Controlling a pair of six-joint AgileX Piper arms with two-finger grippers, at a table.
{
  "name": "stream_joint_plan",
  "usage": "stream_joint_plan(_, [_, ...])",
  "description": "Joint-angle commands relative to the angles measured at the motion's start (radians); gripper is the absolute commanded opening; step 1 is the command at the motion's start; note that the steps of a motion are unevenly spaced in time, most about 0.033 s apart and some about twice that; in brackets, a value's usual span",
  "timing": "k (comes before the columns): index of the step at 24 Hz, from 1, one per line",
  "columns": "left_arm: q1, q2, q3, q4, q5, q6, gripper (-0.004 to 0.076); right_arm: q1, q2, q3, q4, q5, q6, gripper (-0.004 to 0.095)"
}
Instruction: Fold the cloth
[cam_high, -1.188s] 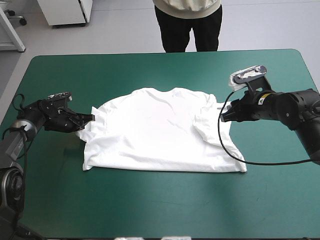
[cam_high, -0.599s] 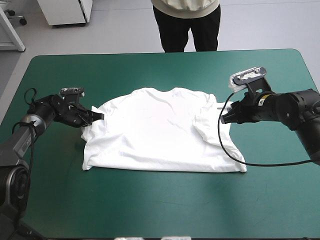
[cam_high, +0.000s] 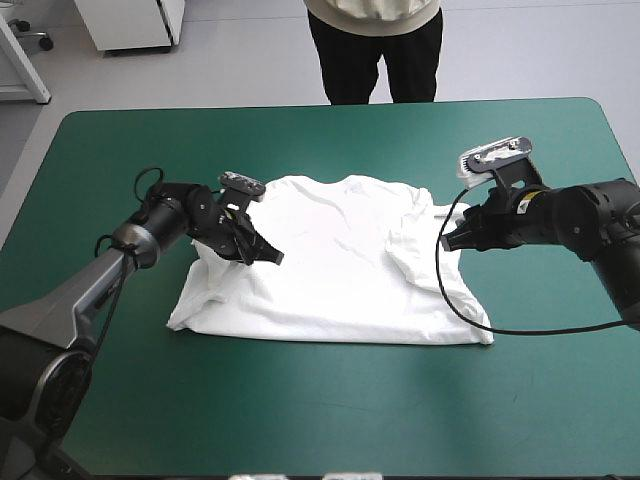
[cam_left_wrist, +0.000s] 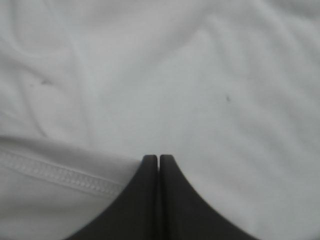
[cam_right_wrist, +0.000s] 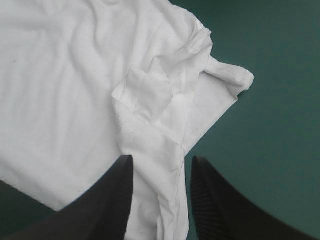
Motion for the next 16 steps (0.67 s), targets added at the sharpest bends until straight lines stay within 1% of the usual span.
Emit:
stream_joint_plan(1, [-0.013, 0.019, -0.03, -0.014, -0.015, -0.011, -0.0006, -0.008, -0.03, -0.033, 0.013, -0.025, -0.015, 0.0353])
stream_joint_plan(3, [-0.011, 0.02, -0.033, -0.014, -0.034, 0.006, 0.0062, -0.008, -0.036, -0.033, 0.011, -0.025, -0.028, 0.0353])
stream_joint_plan(4, [-0.011, 0.015, -0.037, -0.014, -0.034, 0.008, 0.011, -0.008, -0.039, -0.033, 0.011, -0.027, -0.033, 0.0354])
stream_joint_plan(5, [-0.011, -0.003, -0.045, -0.014, -0.034, 0.008, 0.0225, -0.008, -0.044, -0.033, 0.01, -0.027, -0.033, 0.0369])
stream_joint_plan(6, [-0.011, -0.014, -0.049, -0.014, -0.029, 0.008, 0.0297, -0.008, -0.049, -0.034, 0.004, -0.027, -0.033, 0.0385])
stream_joint_plan(7, [-0.011, -0.04, -0.06, -0.014, -0.011, 0.008, 0.0412, -0.008, -0.054, -0.034, 0.0, -0.025, -0.033, 0.0419])
stream_joint_plan(8, [-0.011, -0.058, -0.065, -0.014, 0.001, 0.008, 0.0456, -0.008, -0.062, -0.034, 0.0, -0.025, -0.028, 0.0438])
stream_joint_plan(9, [-0.011, -0.102, -0.076, -0.007, 0.019, 0.008, 0.0477, -0.008, -0.082, -0.034, -0.003, -0.024, -0.019, 0.0457])
stream_joint_plan(12, [-0.011, -0.187, -0.076, 0.088, 0.059, -0.038, 0.0461, -0.008, -0.121, -0.034, -0.006, -0.002, -0.01, 0.0456])
stream_joint_plan(16, [-0.011, -0.31, -0.069, 0.292, 0.177, -0.144, 0.0438, -0.012, -0.17, -0.01, -0.058, 0.046, 0.033, 0.0455])
